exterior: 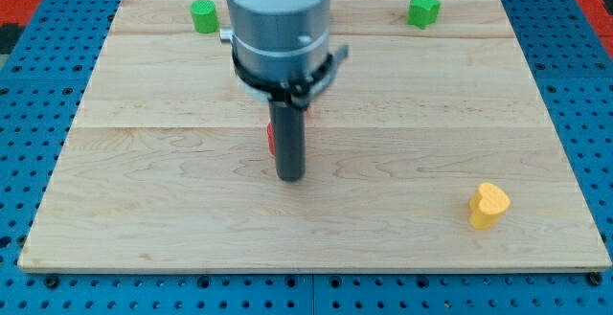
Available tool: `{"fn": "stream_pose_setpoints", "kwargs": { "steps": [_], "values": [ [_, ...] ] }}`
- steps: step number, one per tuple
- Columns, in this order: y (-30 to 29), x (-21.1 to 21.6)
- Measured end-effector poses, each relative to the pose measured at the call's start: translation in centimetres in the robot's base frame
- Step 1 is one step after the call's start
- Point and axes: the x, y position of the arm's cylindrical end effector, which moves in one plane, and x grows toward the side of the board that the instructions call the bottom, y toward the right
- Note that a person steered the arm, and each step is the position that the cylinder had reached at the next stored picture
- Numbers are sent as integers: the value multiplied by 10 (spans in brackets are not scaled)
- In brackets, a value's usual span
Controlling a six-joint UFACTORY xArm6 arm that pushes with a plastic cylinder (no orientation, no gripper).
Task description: Push the yellow heart to the bottom of the red circle
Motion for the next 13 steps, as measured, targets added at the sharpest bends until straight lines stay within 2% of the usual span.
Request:
{"fn": "stream_pose_setpoints", "kwargs": {
  "steps": [1,2,3,4,5,6,7,8,9,10,11,12,13],
  "values": [
    [101,-14],
    [162,-50],
    [253,-28],
    [234,33],
    [171,56],
    [101,14],
    [142,23],
    [194,53],
    [248,40],
    [235,3],
    [169,2],
    [131,0],
    [159,-12]
  ]
}}
